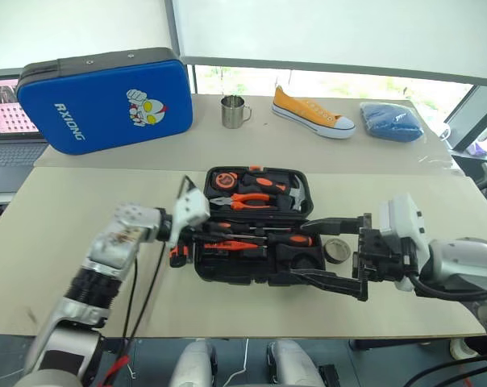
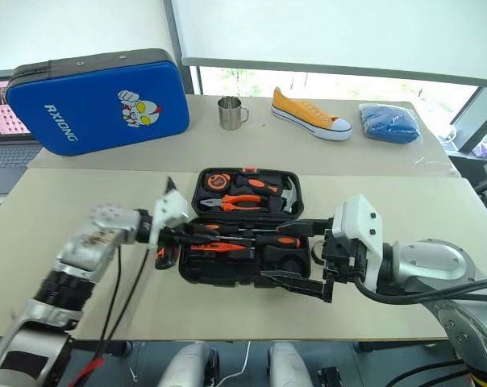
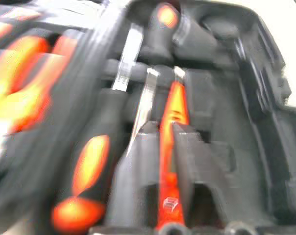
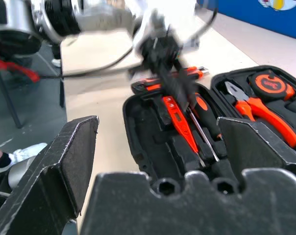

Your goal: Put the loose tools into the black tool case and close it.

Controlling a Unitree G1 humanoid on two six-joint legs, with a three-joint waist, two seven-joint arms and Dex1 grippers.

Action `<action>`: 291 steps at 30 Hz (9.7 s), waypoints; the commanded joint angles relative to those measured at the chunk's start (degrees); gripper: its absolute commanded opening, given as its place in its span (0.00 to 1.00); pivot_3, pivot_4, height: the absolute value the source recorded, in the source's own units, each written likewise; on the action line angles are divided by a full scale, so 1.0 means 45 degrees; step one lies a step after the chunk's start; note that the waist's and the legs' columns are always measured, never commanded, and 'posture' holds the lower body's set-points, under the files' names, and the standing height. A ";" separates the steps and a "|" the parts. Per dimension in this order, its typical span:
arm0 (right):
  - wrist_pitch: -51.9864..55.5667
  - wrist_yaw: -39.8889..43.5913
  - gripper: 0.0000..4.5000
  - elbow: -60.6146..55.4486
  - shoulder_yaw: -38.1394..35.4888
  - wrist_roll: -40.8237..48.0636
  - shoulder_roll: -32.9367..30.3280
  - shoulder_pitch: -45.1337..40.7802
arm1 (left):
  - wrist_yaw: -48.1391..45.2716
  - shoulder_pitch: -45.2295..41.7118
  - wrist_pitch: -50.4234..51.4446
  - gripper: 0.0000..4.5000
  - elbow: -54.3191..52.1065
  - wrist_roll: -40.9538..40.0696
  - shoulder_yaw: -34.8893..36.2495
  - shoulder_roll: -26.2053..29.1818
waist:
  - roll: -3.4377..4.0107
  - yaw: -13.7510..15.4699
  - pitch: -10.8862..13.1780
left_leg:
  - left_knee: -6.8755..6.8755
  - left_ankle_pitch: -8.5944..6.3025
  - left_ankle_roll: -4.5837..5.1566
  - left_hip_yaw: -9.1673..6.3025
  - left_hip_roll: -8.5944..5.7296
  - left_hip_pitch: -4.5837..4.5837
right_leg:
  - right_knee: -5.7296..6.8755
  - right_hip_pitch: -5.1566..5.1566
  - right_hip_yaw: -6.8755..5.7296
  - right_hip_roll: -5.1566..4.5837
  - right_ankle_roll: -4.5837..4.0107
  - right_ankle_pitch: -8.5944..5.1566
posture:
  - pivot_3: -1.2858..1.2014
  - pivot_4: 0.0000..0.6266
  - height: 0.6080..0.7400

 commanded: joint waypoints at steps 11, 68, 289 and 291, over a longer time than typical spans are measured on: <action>-0.1251 0.2079 1.00 0.1742 0.2022 -0.1354 0.0894 -0.2143 | 0.2141 0.6401 0.6535 0.99 -0.4495 -0.1556 0.6915 0.5400 | -0.0043 0.0063 0.0038 | -0.0027 0.0003 -0.0007 0.0029 0.0015 -0.0002 | 0.0026 -0.0077 0.0004 -0.0030 -0.0017 -0.0010 | 0.52 0.24 0.99; -0.0658 0.0555 1.00 -0.0470 -0.0044 -0.0445 -0.0265 0.0822 | -0.0714 -0.5400 0.1436 0.32 -0.0839 -0.1469 -0.5066 0.4751 | -0.0085 0.0630 0.0058 | 0.0012 0.0018 -0.0033 0.0143 -0.0037 -0.0114 | -0.0011 -0.0117 -0.0020 -0.0026 -0.0022 0.0000 | 0.52 0.24 0.99; -0.4233 0.3831 1.00 0.5981 -0.1256 -0.6453 -0.2576 0.2606 | -0.1746 -0.1345 -0.0580 0.99 -0.3503 -0.1300 0.0659 0.0367 | 0.0022 0.0180 0.0007 | 0.0030 -0.0024 0.0039 0.0003 -0.0045 0.0035 | -0.0047 0.0089 0.0025 0.0007 0.0034 -0.0025 | 0.52 0.24 0.99; -0.4252 0.3680 1.00 0.6493 0.0135 -0.7162 -0.2305 0.1306 | -0.1495 -0.1197 -0.0972 0.99 -0.3489 -0.1315 0.0681 0.0188 | 0.0028 0.0108 0.0011 | 0.0028 -0.0023 0.0039 0.0004 -0.0047 0.0039 | -0.0047 0.0089 0.0040 0.0004 0.0033 -0.0021 | 0.52 0.24 0.99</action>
